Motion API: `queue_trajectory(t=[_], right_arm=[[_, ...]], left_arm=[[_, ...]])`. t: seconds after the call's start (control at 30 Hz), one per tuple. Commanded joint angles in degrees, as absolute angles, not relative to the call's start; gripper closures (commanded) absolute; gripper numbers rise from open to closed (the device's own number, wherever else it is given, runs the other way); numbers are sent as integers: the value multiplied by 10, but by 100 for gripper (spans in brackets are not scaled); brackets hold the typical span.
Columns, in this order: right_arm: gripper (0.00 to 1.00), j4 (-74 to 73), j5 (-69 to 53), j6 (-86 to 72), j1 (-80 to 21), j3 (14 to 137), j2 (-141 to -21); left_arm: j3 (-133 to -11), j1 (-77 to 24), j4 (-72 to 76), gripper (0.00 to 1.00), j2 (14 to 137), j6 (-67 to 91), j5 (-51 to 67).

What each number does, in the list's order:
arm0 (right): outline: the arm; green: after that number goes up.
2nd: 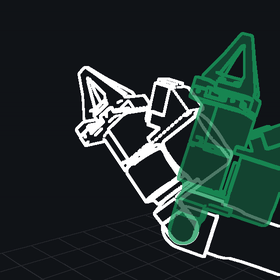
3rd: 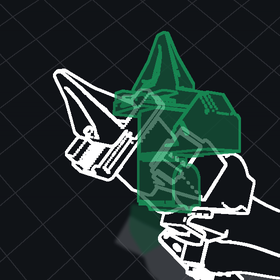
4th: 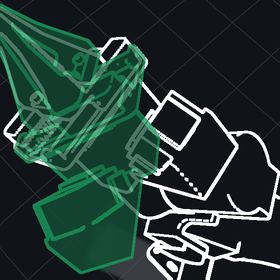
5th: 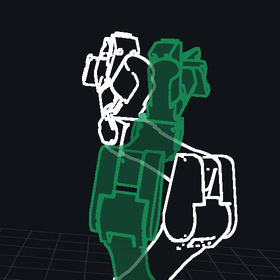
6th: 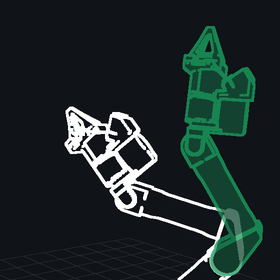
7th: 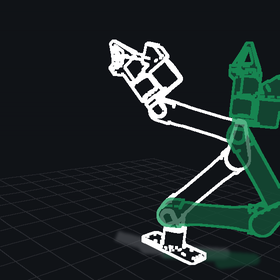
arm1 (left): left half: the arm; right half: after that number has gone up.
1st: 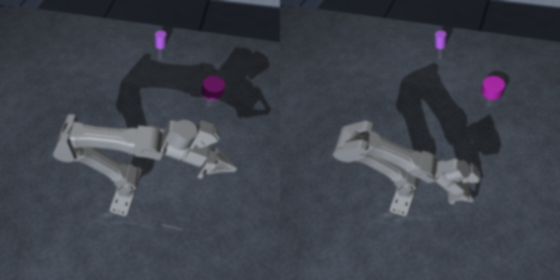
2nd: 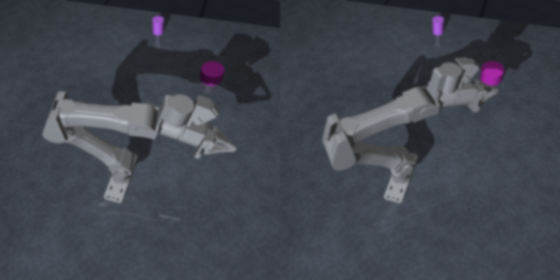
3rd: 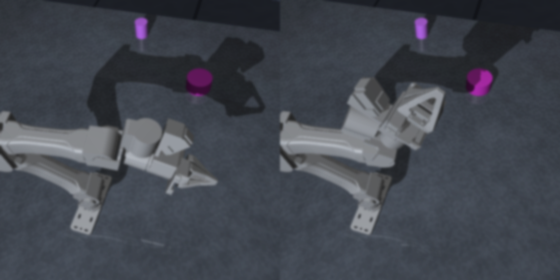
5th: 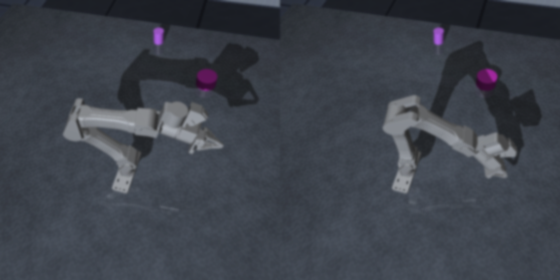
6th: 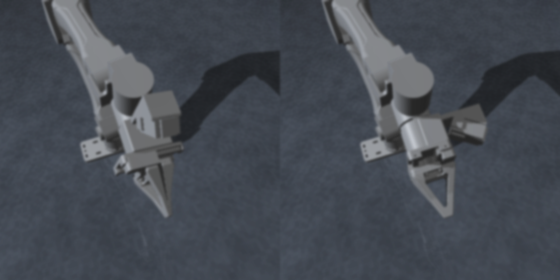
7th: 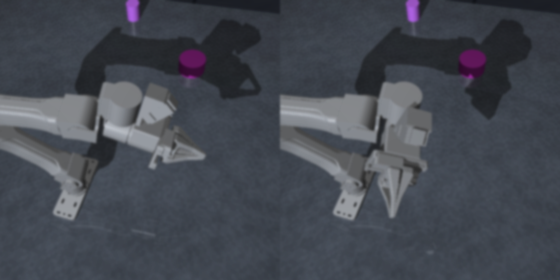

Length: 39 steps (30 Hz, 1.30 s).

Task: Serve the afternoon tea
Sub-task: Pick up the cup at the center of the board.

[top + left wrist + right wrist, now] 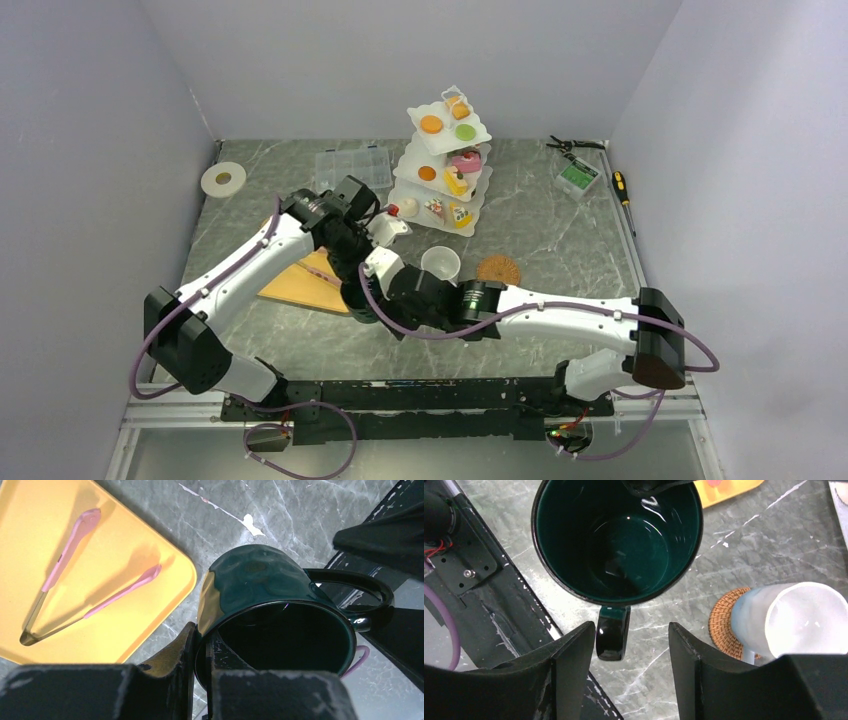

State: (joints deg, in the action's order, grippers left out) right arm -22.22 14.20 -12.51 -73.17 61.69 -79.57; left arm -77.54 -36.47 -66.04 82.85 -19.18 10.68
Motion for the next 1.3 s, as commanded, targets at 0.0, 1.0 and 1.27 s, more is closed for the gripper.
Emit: queue_trajectory(t=[0.0, 1.0, 1.27], right_arm=[[43, -226, 130, -81, -724, 656, -816], [100, -86, 200, -111, -678, 586, -784], [100, -85, 246, -118, -648, 564, -730]], left_arm=[[-826, -369, -684, 97, 808, -199, 130], [-986, -376, -716, 19, 807, -166, 109], [-1195, -295, -791, 7, 836, -181, 92]])
